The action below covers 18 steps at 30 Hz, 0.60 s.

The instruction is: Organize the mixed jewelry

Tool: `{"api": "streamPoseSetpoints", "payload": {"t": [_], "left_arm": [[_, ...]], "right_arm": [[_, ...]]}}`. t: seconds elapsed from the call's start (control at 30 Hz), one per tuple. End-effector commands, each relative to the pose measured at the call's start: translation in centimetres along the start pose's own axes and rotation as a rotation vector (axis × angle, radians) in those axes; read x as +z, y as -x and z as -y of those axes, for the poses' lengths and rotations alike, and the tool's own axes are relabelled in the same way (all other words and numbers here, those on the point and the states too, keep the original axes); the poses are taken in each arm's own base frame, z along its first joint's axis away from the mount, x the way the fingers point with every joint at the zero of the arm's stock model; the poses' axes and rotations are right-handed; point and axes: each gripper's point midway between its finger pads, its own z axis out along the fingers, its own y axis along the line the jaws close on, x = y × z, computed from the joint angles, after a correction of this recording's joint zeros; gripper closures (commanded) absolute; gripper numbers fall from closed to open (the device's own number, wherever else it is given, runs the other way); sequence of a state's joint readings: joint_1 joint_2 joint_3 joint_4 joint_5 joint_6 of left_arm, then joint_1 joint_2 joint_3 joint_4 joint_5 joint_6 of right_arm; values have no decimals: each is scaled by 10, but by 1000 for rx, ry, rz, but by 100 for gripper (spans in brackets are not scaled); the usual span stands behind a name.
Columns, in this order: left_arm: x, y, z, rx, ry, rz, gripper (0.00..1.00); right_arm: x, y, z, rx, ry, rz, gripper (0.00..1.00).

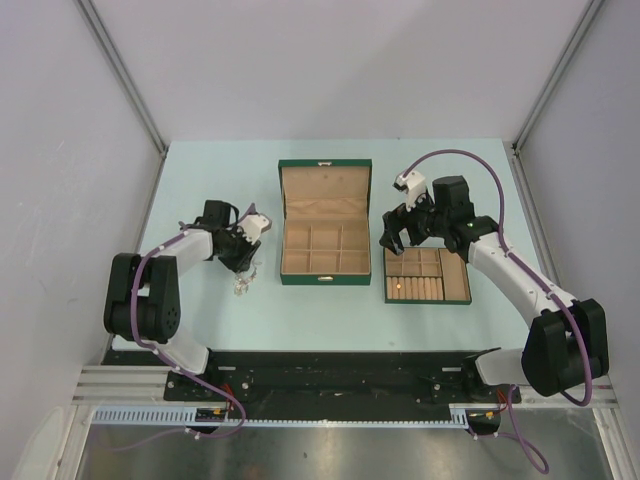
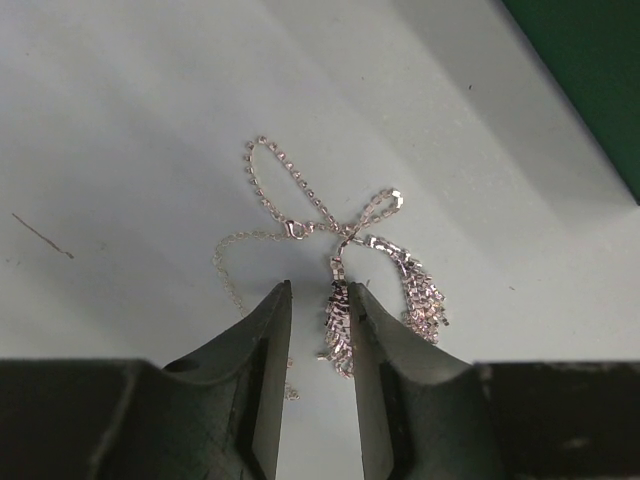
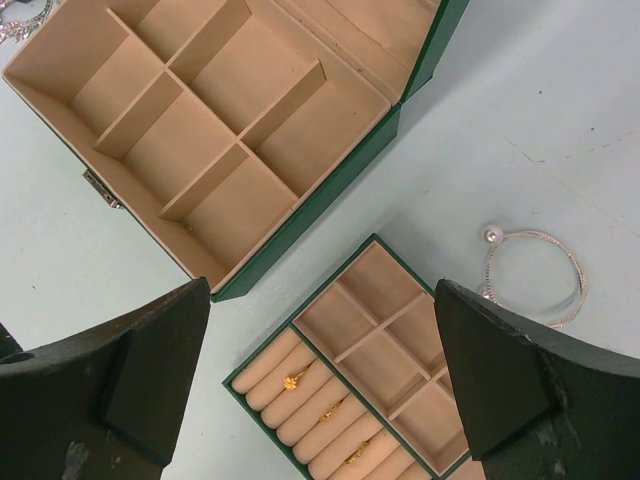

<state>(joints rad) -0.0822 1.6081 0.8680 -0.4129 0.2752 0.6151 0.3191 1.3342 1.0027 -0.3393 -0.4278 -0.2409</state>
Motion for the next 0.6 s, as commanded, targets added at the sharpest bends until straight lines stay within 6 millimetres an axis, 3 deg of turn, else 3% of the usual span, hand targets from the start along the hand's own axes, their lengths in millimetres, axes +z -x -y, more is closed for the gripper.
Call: {"api": "streamPoseSetpoints", "payload": {"t": [0.0,0.37,0.57], "left_arm": [[3,-17,14,7,-80,-61,65],[7,-27,21,-8,-114,-97,66],[10,-30,20,-9,-94,-104,73]], "right_arm": [[-3,18,2,-25,1,40,0],[-4,19,2,-25,-1,44,0],[-4,20,2,-27,-2,47,0]]}}
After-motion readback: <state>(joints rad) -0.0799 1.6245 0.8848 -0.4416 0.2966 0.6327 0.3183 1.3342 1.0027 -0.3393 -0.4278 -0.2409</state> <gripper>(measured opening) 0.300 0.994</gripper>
